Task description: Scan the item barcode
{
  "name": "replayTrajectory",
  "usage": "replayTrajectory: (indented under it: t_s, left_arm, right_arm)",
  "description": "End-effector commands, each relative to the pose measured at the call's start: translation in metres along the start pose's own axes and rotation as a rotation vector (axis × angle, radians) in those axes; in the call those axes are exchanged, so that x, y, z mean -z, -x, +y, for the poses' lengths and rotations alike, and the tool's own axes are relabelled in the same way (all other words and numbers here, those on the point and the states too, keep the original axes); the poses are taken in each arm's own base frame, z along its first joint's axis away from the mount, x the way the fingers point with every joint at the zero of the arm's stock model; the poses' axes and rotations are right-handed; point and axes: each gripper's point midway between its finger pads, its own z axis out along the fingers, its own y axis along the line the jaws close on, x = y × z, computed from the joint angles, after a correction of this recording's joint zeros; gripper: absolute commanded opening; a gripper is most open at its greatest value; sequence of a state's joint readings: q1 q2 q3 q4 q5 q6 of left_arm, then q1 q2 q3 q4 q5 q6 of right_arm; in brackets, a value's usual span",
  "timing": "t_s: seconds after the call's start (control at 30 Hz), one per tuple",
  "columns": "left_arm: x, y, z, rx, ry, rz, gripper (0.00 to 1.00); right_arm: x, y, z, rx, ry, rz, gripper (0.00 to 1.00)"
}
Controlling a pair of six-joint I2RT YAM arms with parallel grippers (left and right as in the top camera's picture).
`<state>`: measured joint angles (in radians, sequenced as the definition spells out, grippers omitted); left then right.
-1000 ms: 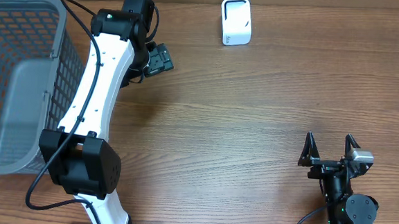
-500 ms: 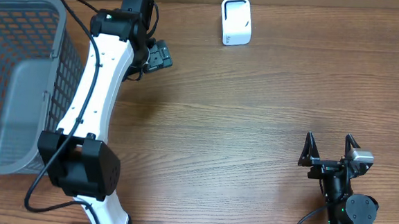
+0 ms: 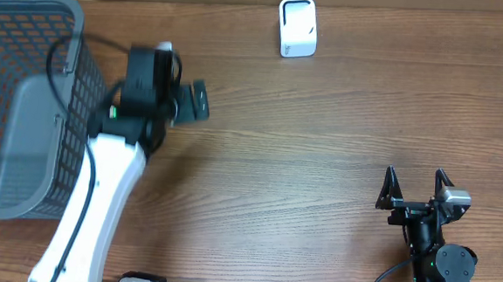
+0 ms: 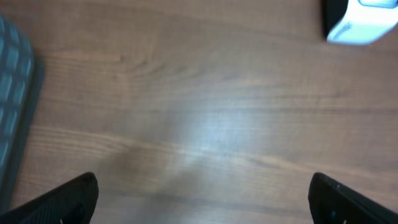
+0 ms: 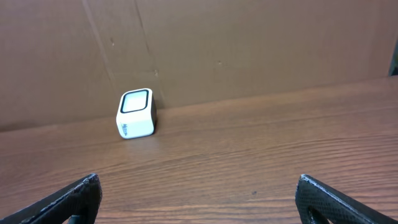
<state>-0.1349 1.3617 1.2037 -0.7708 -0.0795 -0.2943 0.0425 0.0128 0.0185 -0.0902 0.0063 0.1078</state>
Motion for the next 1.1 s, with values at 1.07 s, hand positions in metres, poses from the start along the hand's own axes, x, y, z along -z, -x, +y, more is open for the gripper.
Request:
replayTrajectory:
  t_s: [1.07]
  left_arm:
    - [0.073,-0.117,0.060,-0.039,-0.053,-0.649,1.00]
  right_arm:
    - [0.000,-0.002,0.002,0.004,0.008,-0.004,1.00]
